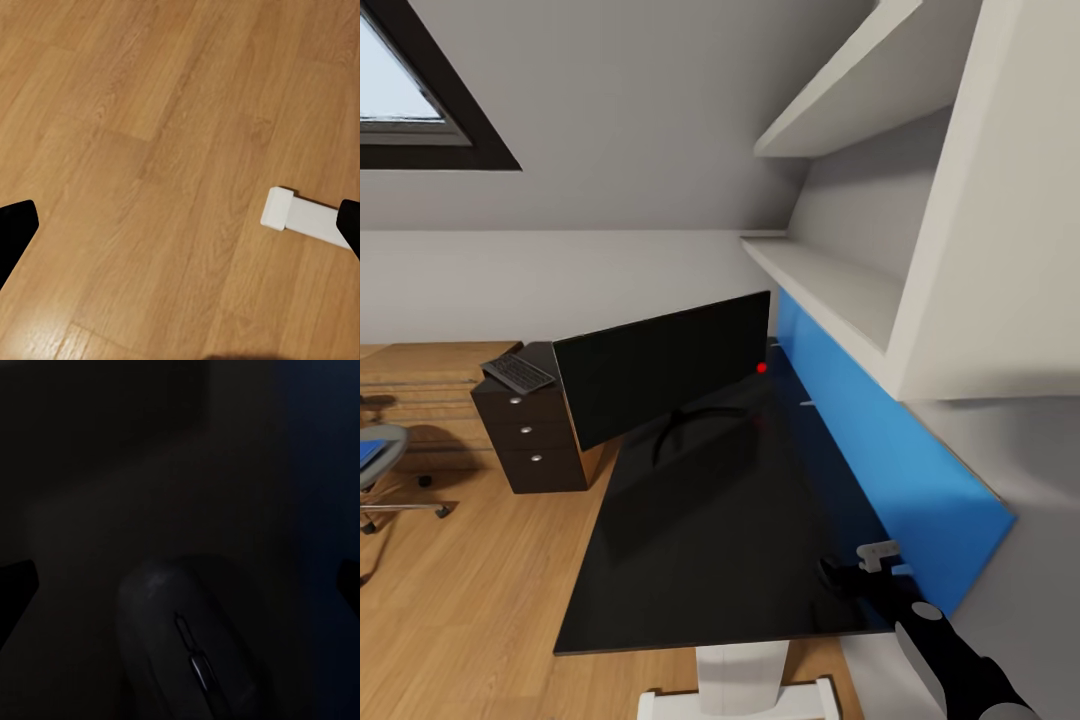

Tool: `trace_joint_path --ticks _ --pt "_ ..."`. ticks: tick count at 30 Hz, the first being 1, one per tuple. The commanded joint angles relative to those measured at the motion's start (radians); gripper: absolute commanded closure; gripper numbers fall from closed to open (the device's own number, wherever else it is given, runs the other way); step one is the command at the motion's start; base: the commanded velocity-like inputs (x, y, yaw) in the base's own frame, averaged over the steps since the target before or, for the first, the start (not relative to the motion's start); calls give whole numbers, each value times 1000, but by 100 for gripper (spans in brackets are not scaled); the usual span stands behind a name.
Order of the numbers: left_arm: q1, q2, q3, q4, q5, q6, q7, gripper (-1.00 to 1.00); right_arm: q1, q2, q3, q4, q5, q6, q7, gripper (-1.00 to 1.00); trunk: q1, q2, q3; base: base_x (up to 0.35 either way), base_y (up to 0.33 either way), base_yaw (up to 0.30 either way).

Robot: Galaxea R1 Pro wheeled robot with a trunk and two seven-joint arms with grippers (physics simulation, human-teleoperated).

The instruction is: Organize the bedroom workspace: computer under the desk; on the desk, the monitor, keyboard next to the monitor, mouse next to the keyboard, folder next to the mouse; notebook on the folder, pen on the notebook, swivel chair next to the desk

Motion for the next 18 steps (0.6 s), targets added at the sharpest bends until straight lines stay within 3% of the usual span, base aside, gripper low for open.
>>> trace_joint_path --ticks 1,18 --pt "-1 0 -2 0 9 -4 1 -100 -1 -1 5 1 -11 -2 0 -100 4 -8 -5 0 0 0" --pt "-1 1 -2 0 9 -4 1 -100 -1 -1 4 2 -11 3 0 -100 69 -127 -58 0 0 0"
